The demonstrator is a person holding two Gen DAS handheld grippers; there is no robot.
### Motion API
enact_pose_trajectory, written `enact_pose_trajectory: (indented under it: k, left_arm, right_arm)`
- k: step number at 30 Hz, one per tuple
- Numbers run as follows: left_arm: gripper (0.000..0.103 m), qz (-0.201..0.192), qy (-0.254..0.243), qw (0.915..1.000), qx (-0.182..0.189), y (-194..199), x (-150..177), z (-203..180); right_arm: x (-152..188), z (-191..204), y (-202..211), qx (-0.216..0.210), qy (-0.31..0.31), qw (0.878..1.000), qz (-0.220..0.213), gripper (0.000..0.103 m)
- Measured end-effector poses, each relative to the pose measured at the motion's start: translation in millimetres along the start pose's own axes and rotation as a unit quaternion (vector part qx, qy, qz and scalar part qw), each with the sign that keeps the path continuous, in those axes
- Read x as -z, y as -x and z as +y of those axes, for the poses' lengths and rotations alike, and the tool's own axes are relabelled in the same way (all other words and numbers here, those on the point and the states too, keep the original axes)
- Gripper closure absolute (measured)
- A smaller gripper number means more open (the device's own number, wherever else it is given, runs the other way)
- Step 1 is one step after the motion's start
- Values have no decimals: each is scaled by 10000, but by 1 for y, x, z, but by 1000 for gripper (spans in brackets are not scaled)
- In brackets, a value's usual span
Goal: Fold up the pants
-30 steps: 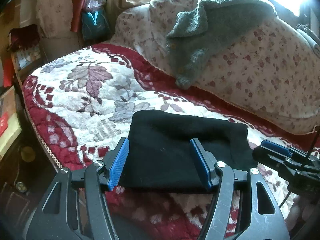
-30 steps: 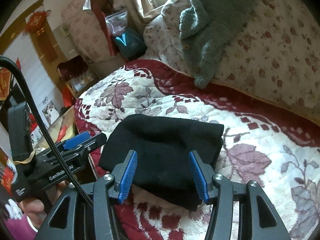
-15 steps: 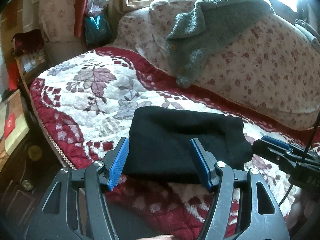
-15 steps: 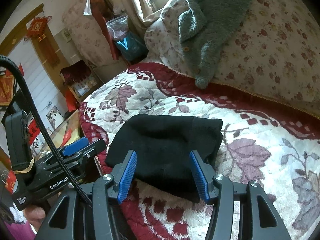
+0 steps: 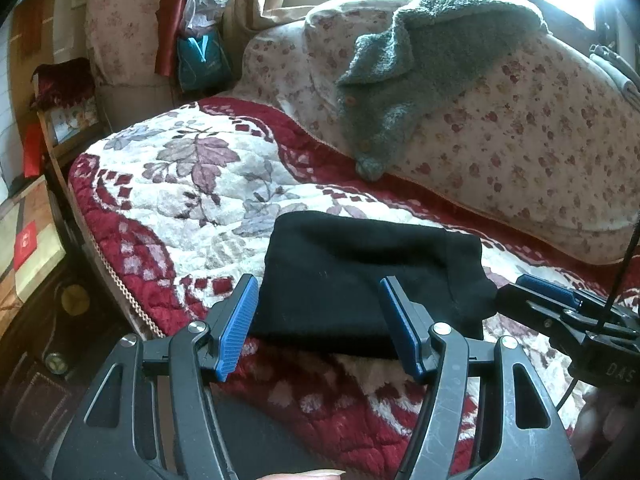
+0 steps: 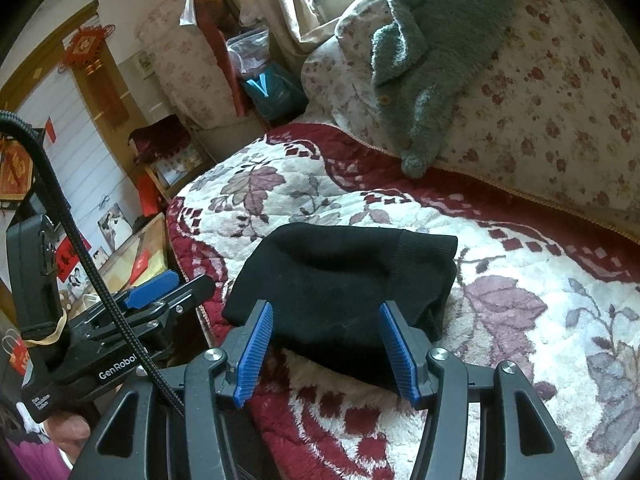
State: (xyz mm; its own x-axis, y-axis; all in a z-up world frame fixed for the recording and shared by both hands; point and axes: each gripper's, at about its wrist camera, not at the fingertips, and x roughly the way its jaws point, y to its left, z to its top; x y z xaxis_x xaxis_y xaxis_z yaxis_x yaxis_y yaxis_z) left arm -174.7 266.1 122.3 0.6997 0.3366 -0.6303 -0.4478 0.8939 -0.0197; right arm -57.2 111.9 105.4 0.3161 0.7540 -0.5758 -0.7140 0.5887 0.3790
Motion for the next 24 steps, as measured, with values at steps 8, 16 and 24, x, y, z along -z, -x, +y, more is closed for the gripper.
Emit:
enact_pose_trajectory:
  k: [8, 16, 24]
  left_arm:
    - [39, -20, 39, 10000, -26, 5, 5, 0]
    - [39, -40, 37, 10000, -32, 6, 6, 0]
    - [39, -18, 67, 10000, -33, 6, 7, 2]
  right_arm:
    - [3, 1, 0, 34, -14, 10000, 6, 49]
    - [4, 2, 0, 42, -11, 10000, 6, 49]
    - [10, 3, -3, 18, 41, 10000, 56, 49]
